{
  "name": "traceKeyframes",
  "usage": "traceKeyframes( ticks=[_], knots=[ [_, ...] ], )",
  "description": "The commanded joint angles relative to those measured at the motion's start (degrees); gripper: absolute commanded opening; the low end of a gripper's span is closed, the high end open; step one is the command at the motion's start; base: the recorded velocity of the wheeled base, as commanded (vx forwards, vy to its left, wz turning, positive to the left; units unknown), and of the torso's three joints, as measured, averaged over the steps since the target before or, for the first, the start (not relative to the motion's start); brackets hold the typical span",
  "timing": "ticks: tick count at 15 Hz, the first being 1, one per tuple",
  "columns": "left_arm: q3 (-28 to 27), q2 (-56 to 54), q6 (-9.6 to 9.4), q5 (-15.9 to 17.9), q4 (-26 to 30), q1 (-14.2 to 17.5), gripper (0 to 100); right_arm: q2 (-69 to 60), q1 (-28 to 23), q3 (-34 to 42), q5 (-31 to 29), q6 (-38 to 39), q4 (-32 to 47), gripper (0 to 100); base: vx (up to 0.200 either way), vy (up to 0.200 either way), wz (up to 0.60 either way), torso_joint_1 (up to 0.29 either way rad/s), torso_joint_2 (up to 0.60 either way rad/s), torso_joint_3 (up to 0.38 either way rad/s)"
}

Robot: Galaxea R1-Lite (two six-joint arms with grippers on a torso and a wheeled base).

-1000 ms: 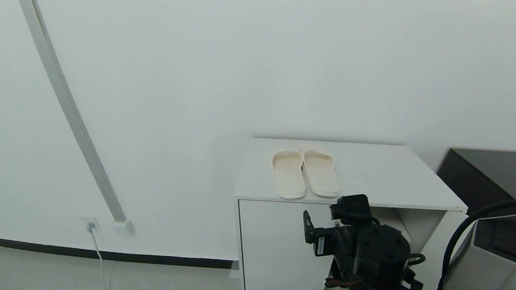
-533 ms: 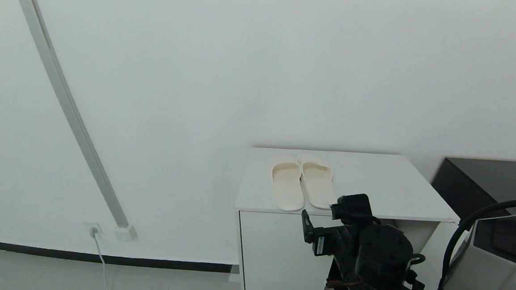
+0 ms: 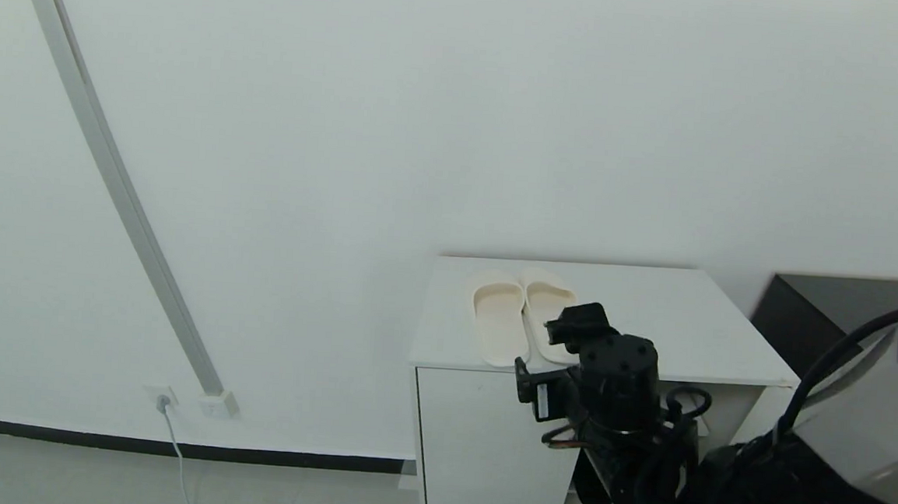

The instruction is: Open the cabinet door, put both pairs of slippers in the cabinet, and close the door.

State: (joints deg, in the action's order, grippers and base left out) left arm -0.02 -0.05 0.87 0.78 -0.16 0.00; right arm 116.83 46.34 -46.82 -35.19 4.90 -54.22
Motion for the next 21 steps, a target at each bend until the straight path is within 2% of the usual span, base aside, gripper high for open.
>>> traceKeyframes(
  ticks=[1,2,3,7,10,16,21],
  knots=[
    [0.02,0.05,0.01,0.01,-0.02,0.00,0,-6.53,0.33,-10.66,0.04,4.33,12.92,100,0.000,0.000,0.00,0.000,0.00,0.000],
    [0.02,0.05,0.01,0.01,-0.02,0.00,0,-7.67,1.04,-14.00,-0.40,6.26,19.24,100,0.000,0.000,0.00,0.000,0.00,0.000],
    [-0.06,0.05,0.01,0.01,-0.02,0.00,0,-7.85,1.30,-15.14,-0.58,6.79,21.18,100,0.000,0.000,0.00,0.000,0.00,0.000],
    [-0.06,0.05,0.10,0.01,-0.02,0.00,0,-7.50,1.39,-13.29,-0.93,7.40,21.09,100,0.000,0.000,0.00,0.000,0.00,0.000],
    [-0.06,0.05,0.10,0.01,-0.02,0.00,0,-6.80,1.30,-10.48,-0.93,8.99,20.74,100,0.200,0.000,0.00,-0.002,-0.01,0.005],
    [-0.06,0.05,0.10,0.01,-0.02,0.00,0,-1.26,1.30,-5.21,-0.40,8.72,11.51,100,0.200,0.000,0.00,0.005,0.00,0.002],
    [-0.06,0.05,0.19,0.01,-0.02,0.00,0,4.54,0.42,-6.26,3.82,8.20,6.24,100,0.000,0.000,0.00,0.000,0.00,0.000]
  ],
)
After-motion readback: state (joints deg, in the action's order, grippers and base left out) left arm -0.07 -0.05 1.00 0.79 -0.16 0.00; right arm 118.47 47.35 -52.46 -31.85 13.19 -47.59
